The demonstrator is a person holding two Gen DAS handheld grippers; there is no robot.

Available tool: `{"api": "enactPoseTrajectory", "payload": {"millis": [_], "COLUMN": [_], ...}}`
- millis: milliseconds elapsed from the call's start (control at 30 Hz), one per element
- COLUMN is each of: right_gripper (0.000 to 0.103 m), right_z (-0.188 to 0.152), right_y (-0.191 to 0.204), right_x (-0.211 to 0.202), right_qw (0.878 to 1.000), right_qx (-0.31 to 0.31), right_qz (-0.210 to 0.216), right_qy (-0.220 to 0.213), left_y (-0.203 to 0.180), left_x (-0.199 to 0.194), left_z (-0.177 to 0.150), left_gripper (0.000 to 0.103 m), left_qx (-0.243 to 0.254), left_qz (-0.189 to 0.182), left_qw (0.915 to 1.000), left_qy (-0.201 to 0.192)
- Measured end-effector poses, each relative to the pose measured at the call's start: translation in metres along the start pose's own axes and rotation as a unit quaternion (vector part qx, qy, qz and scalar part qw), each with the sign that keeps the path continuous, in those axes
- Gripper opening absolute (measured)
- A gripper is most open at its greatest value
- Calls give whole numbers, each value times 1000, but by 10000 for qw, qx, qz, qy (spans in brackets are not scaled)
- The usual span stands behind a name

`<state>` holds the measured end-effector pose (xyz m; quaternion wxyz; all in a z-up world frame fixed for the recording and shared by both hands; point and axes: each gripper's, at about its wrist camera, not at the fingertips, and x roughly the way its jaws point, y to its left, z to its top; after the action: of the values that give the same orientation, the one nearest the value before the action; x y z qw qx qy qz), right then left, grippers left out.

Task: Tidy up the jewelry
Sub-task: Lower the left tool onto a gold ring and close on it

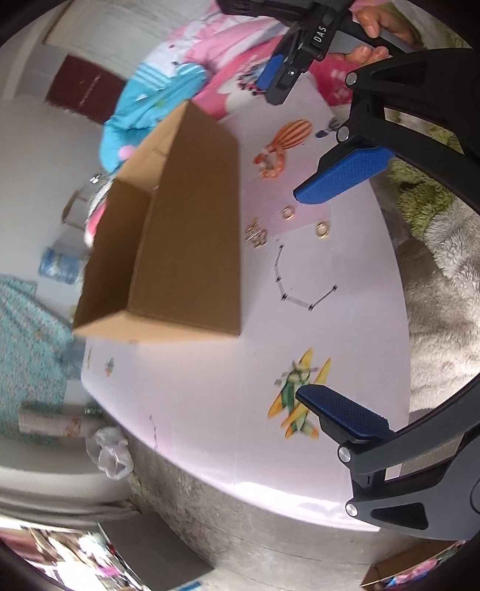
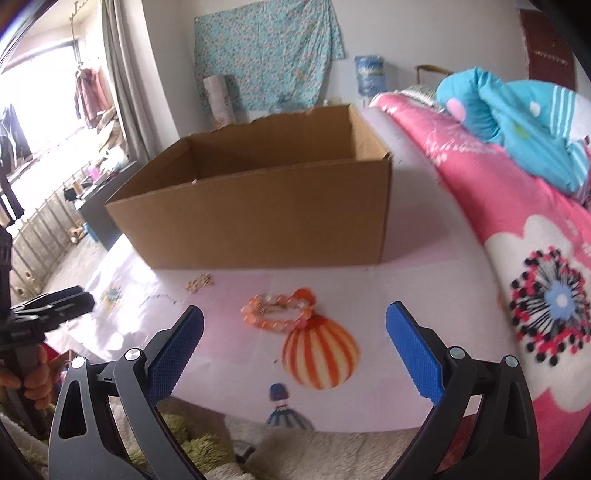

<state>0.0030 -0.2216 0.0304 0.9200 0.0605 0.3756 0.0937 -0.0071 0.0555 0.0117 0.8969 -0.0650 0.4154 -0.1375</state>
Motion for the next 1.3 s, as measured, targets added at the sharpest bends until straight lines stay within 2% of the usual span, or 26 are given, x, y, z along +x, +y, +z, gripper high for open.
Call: {"api": "enactPoseTrajectory", "payload": {"millis": [100, 167, 300, 400, 433, 500, 533, 667, 833, 1067, 1167, 1300], "right_gripper": [96, 95, 86, 76, 74, 67, 64, 51, 44, 42, 36, 25], "right_z": [-7, -12, -15, -15, -15, -13, -13, -13, -12, -3, 6, 17], "right_y": [6, 10, 17, 17, 18, 18, 18, 20, 26, 35, 36, 30], "right_x": [7, 11, 16, 22, 24, 27, 28, 32, 38, 38, 41, 51], "right_qw": [9995, 9987, 9975, 9966, 9964, 9965, 9964, 9962, 9949, 9953, 9943, 9936], "right_qx": [60, 77, 7, -16, -7, 6, 13, 8, -80, -643, -815, -669], "right_qz": [201, 368, 537, 588, 590, 572, 570, 553, 632, 356, 360, 496], "right_qy": [251, 346, 465, 580, 605, 617, 625, 678, 780, 627, 593, 758], "left_y": [-16, -22, -37, -46, -48, -51, -52, -58, -62, -63, -62, -62], "left_x": [12, 18, 22, 24, 26, 30, 31, 38, 44, 46, 46, 48], "left_z": [-6, -6, -7, -8, -8, -9, -9, -10, -11, -8, -5, -3], "left_gripper": [95, 94, 93, 84, 78, 74, 68, 60, 51, 48, 48, 45], "left_qx": [382, 454, 781, 1002, 1032, 1069, 1095, 1244, 1312, 1278, 1258, 1234], "left_qz": [104, 108, 162, 170, 150, 114, 104, 92, 38, -40, -69, -117], "left_qw": [9991, 9987, 9966, 9946, 9942, 9935, 9931, 9909, 9895, 9899, 9904, 9910], "left_qy": [134, 217, 200, 220, 262, 373, 395, 501, 603, 611, 563, 514]}}
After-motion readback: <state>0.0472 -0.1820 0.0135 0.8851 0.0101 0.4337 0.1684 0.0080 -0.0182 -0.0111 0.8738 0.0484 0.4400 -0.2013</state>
